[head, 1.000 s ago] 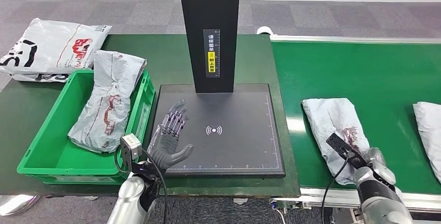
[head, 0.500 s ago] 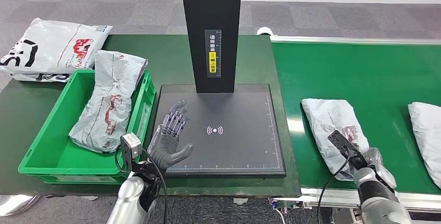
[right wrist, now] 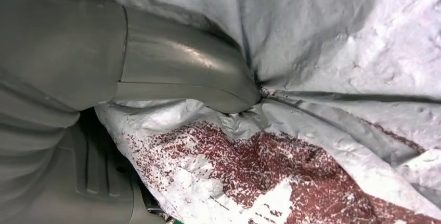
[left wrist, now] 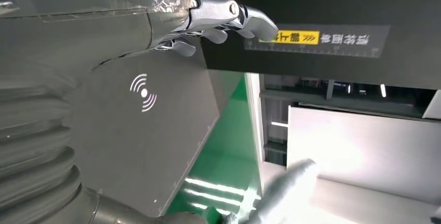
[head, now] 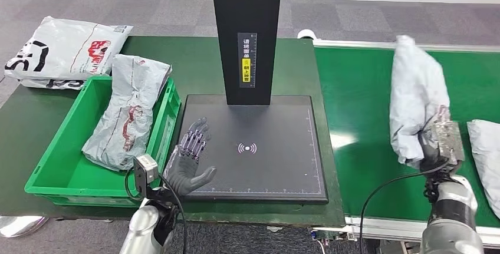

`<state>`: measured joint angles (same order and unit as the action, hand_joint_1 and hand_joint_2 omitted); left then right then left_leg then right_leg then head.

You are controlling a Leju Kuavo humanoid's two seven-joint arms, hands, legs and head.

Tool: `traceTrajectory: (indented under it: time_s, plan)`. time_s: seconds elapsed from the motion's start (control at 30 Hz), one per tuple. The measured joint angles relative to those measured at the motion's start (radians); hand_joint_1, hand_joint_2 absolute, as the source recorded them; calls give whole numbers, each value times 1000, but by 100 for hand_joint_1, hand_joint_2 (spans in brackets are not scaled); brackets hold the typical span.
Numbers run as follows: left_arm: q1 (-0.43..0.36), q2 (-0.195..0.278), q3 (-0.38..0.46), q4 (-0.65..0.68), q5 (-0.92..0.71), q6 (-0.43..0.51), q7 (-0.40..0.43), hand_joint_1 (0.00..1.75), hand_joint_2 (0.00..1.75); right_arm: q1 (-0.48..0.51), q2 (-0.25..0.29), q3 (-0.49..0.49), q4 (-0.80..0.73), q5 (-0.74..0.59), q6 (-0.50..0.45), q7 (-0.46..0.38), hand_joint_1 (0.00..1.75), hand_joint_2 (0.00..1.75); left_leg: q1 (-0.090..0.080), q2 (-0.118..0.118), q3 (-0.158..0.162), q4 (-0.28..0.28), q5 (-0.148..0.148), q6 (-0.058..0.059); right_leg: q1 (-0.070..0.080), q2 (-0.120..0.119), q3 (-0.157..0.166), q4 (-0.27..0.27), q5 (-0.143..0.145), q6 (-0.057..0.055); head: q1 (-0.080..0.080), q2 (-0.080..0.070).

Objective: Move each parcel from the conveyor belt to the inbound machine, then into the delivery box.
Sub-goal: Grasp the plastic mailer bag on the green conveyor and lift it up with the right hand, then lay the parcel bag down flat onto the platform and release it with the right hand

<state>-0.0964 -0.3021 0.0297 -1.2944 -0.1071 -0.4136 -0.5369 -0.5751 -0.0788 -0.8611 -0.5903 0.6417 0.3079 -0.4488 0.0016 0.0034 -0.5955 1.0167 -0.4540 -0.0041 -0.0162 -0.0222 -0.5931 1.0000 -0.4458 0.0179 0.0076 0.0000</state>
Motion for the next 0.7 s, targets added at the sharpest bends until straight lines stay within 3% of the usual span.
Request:
traceTrajectory:
  time_s: [0.17,0.4,0.7]
  plan:
    - [8,0,1,-27,-3,11,4,0,175,72,47,42,-207,-82,31,6,175,175,0,-1,-1,0,-1,0,0,-1,-1,0,-2,0,0,0]
    - [11,0,1,-41,-4,17,9,0,175,147,88,90,-380,-138,36,-7,175,175,0,-2,-2,0,-1,0,0,-2,-1,0,-2,0,0,0]
    - [11,0,1,-45,-3,33,20,0,175,293,168,264,-647,-156,2,58,175,175,0,0,-2,-1,-2,-1,0,0,-3,0,-3,0,0,0]
